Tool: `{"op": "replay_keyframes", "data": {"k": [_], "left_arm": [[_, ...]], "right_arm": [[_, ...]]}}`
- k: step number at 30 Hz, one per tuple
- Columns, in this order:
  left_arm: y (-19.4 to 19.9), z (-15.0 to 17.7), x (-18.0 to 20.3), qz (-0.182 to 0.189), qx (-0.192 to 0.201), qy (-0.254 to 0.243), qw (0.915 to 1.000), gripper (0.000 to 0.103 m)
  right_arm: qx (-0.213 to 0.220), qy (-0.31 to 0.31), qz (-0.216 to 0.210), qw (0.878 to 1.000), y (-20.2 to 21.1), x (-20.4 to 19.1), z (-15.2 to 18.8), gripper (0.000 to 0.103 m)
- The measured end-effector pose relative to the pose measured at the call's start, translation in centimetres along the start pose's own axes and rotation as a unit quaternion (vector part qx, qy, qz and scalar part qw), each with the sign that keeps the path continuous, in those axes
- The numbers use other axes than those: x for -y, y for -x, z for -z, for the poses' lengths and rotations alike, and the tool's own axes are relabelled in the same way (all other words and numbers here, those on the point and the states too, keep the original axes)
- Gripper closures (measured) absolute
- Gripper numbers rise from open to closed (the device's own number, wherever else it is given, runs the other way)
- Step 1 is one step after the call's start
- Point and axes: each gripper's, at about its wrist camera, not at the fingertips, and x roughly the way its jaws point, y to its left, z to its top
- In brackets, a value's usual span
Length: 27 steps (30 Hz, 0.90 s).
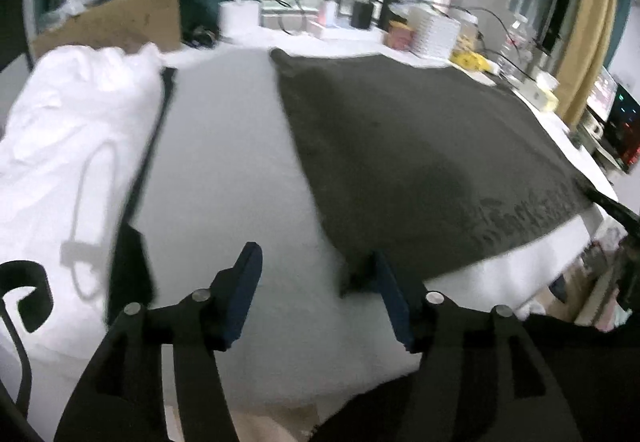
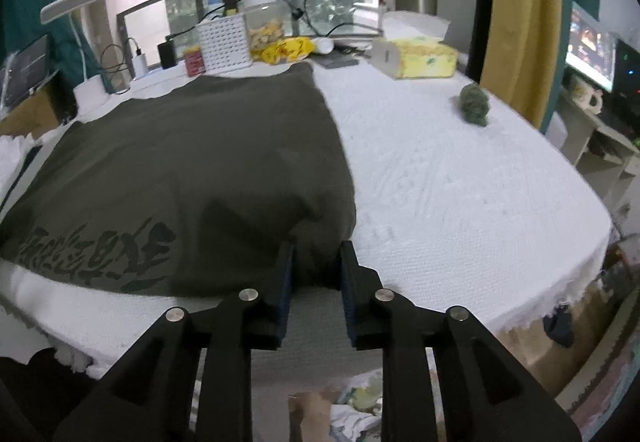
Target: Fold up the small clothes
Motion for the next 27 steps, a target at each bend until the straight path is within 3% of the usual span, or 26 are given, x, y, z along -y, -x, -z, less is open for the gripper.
{"op": "replay_keyframes", "data": {"k": [8, 22, 24, 27], "left_arm": [[-1.6, -2.6, -1.1, -0.013, 0.006, 0.019, 0.9997, 0.044], [-8.5, -7.4, -0.9, -0.014, -0.019, 0.021, 0.9995, 0.049], [-9.1, -8.1, -0.8, -0.019, -0.021, 0.015, 0.9995, 0.059], [-9.9, -9.1, -0.7, -0.011, -0.025, 0.006, 0.9996, 0.085]], "right_arm": [[0.016, -0.019, 0.03, 0.999, 0.7, 1.6, -1.4, 0.075], [-0.006, -0.02, 0.01, 1.0, -3.1, 0.6, -4.5, 0.075], [-0.008, -0.02, 0.009, 1.0, -3.6, 0.6, -5.1, 0.075], [-0.01, -0.017, 0.006, 1.0, -4.6, 0.5, -6.2, 0.075]]}}
